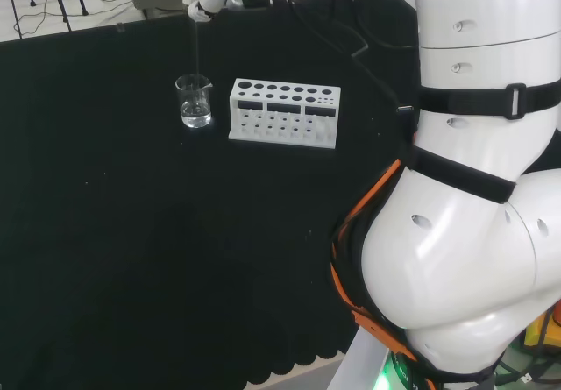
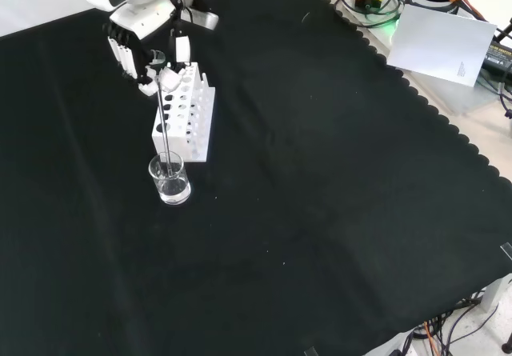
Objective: Stir in the beaker to the left of the white test tube rack with the glass rod.
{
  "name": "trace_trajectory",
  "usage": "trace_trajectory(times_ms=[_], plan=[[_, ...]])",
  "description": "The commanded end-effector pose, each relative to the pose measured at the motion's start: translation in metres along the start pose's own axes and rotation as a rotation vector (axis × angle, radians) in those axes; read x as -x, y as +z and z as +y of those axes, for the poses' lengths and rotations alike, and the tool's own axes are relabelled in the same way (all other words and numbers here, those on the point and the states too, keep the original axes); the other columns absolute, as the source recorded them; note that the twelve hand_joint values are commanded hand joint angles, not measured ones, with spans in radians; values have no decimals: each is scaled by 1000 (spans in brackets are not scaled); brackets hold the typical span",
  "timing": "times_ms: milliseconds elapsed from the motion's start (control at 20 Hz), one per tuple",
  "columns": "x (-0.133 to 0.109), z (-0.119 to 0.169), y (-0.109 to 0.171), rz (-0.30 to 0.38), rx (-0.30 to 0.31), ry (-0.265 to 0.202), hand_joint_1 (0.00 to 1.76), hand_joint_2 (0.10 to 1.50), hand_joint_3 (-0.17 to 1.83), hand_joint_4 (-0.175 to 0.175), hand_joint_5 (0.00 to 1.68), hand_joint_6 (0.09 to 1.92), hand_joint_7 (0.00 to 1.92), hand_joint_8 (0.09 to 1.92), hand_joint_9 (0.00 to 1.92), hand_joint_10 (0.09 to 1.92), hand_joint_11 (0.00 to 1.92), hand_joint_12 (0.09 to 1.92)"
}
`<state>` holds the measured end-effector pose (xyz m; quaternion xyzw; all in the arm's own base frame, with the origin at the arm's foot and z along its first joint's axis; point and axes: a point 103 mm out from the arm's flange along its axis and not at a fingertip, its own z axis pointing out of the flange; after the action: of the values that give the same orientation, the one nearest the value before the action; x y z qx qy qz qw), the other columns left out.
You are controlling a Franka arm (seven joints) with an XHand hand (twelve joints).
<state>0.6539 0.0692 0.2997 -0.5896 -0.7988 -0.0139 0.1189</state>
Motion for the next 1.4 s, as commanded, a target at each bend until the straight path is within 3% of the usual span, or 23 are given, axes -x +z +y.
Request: trace_trajectory(times_ms=[50,350,750,1150,1400], plan=[[5,-7,5,7,-17,17,1332,560,811,-175,1356,308,1357,862,1843,737,1441,984],[-8,-9,9,4,-14,2,1332,559,812,-175,1356,309,1358,861,1843,738,1442,983],[-34,21,29,10,-60,-44,1332,559,813,-175,1356,310,1357,863,1844,739,1443,982],[-20,40,23,8,-53,-29,1332,559,813,-175,1355,311,1357,863,1844,739,1443,982],[3,32,16,2,-45,9,1332,560,812,-175,1354,311,1356,863,1844,739,1443,981]])
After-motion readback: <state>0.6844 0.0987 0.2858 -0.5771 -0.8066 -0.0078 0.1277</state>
